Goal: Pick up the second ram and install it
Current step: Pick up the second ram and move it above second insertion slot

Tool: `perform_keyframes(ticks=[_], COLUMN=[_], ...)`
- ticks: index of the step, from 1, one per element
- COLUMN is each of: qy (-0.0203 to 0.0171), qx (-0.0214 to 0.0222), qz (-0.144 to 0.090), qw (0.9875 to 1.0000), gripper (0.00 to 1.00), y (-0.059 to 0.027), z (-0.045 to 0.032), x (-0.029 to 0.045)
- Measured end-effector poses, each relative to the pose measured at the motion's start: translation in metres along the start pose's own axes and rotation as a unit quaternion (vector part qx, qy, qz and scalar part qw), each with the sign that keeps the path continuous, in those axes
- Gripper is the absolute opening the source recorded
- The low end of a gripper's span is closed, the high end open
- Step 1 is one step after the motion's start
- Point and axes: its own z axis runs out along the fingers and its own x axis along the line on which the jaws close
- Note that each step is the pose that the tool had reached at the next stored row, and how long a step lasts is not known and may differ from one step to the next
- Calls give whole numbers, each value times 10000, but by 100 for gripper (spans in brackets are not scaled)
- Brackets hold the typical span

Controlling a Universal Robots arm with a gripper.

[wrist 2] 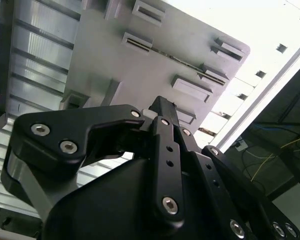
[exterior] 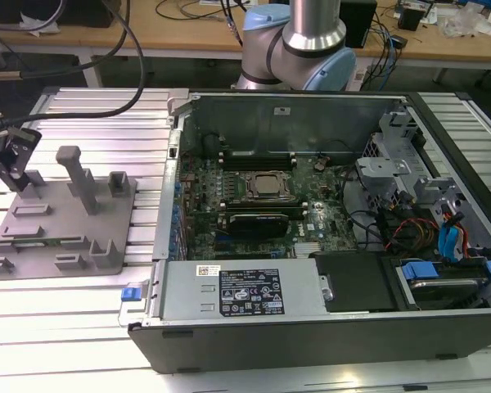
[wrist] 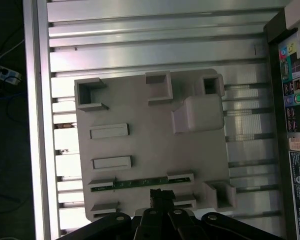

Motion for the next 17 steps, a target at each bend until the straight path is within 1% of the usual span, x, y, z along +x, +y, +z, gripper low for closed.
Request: perform_keyframes(ticks=[2,3,4,5,6,7,8,9,11,12,13,14,16,17], qy=[2,6,16,22,30,42,48,54,63,70,77,80,89,93], qx=[-1,-2,-3,-5,-7,-11,-13,-15,-18,-20,-23,-24,-28,-29], qz=[-48,-133,-370,-509,-683,-957,-1112,-1247,-1444,-1584,-1745,-1830,-2023,-2124], qw=[10000,9999,9993,9987,9977,9954,9938,9922,9895,9874,9846,9831,9793,9771], gripper=[8,8,8,8,8,8,8,8,8,8,8,8,8,8], y=[0,0,0,0,0,0,0,0,0,0,0,0,0,-1], z=[1,2,3,3,3,5,6,6,8,9,10,11,13,14], x=[0,1,0,0,0,0,0,0,0,0,0,0,0,0])
